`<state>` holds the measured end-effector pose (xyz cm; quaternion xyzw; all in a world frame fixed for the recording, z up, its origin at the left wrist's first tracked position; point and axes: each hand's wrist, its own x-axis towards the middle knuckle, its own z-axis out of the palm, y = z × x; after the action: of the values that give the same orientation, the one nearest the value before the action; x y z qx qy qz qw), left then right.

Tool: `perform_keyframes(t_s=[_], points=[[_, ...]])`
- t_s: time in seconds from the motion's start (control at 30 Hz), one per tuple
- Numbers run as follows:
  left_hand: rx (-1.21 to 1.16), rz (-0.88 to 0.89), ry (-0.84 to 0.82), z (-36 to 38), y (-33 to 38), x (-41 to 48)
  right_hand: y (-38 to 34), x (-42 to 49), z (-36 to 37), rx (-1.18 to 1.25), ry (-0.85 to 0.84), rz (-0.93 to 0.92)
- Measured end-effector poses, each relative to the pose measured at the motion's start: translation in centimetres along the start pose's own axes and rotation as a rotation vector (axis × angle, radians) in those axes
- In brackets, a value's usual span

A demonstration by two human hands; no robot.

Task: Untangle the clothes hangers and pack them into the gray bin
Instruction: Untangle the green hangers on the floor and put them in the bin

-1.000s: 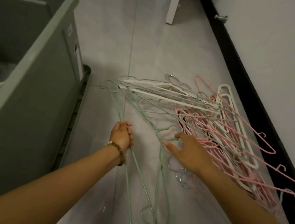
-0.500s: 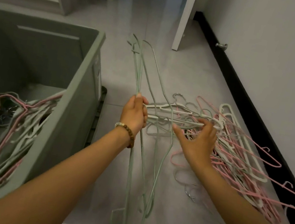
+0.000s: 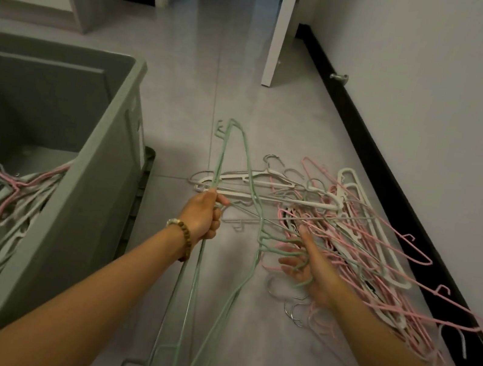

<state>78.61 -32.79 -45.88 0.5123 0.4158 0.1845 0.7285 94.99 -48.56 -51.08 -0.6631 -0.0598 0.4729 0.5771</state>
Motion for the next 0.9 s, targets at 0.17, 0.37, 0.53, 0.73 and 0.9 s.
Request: perform_keyframes(t_s=[0.17,0.37,0.53,0.73,0.9], points=[[-0.079,-0.077,0.105,1.3,-1.1,2.7,-2.5,0.1,-1.2,-0.262,0.160,-0.247],[-0.116,-0.103,0.040,6.3,-1.3,7.4,-4.2,1.8,-5.7,-0.258,0.188,-0.353],[0.001,-0.115,-0.003,11.3,-2.9,10.7,-4.9,4.9,-9.9,-0.305,0.392,-0.347],[0.089,-0.325,-0.021,13.1,-6.1,12.6,-4.6,8.0,-12.6,-0.591,0.350,-0.085],[-0.115,-0.359,-0.092,12.5,-8.0,12.4,-4.1,7.6,-12.8,-0.765,0.380,-0.223]])
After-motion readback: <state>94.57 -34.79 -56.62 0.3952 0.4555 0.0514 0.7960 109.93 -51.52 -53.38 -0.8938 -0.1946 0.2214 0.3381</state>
